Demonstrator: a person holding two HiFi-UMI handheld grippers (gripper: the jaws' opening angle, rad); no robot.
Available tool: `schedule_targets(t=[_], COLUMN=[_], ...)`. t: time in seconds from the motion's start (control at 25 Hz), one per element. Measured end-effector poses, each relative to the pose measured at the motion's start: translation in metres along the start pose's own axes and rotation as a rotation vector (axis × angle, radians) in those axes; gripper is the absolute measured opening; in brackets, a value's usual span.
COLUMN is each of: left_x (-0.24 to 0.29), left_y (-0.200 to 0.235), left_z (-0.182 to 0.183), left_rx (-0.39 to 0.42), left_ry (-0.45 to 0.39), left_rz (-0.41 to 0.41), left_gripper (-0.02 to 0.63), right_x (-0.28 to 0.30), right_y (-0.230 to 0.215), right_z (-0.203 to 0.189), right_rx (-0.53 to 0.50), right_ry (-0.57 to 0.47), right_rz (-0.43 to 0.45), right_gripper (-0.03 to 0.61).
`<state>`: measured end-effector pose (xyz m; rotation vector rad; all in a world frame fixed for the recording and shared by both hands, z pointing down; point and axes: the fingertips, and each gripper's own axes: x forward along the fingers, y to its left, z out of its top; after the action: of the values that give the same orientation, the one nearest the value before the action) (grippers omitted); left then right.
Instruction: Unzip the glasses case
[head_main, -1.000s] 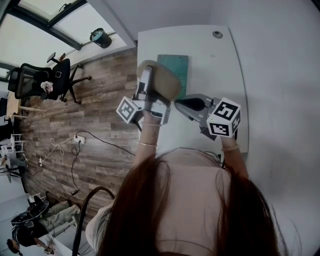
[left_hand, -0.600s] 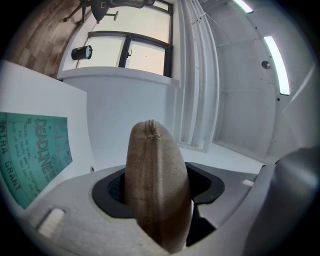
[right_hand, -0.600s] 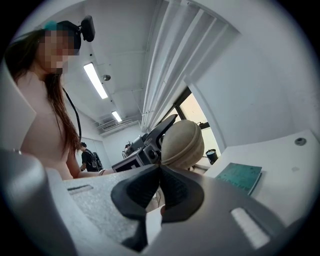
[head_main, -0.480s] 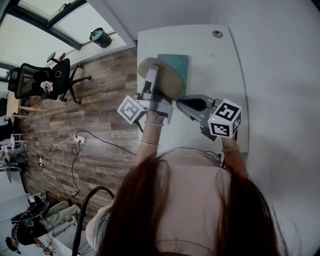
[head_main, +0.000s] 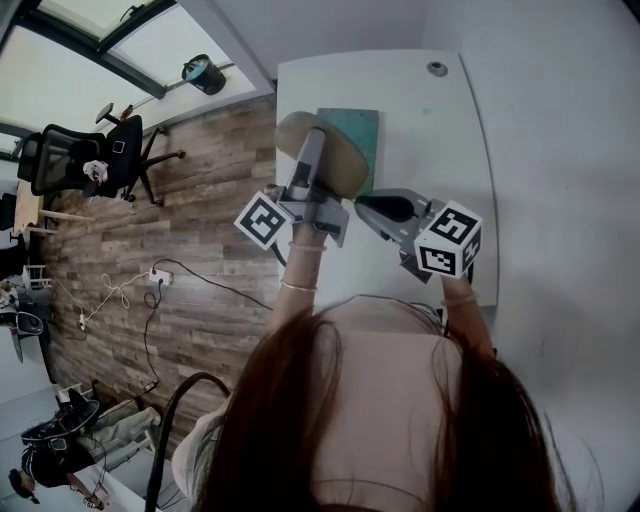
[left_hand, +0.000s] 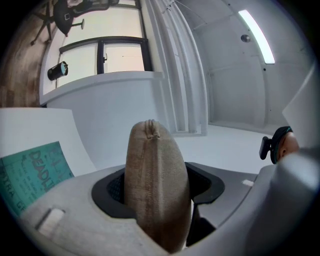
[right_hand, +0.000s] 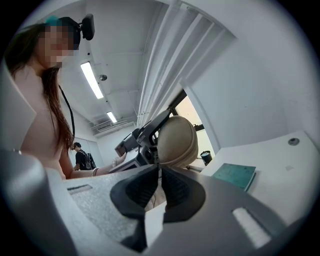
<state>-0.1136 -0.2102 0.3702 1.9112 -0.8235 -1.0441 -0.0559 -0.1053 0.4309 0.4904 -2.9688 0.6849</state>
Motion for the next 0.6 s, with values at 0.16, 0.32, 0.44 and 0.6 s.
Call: schedule_targets(t=[0.16,0.32,0.44,0.6], left_x=[-0.003,-0.006,0.0,0.003], left_y=[0.003,0.003,-0.005,-0.008], left_z=[-0.004,-0.008,-0.007,-0.017], left_rx=[0.091,0.241,0.411,0.531], left_ry=[0.04,0.105,0.166,0.22], left_rz=[0.024,0.061,0.085,0.085], left_gripper=[0.295,0.295,0.295,0.295], right_x=[-0.002,-0.006,-0.01,-0.016], right_y=[-0.006,-0.012,-0.018,-0.026], right_z=[-0.004,0.0,0.011,0.014], right_rx=[-0.009,-0.006,-0.002,-0.007], right_ry=[0.002,-0.018,-0.042,-0.049], right_rz=[-0.029,-0.067,-0.103,-0.142], right_gripper=[0.031,0.032,0.032,0.031])
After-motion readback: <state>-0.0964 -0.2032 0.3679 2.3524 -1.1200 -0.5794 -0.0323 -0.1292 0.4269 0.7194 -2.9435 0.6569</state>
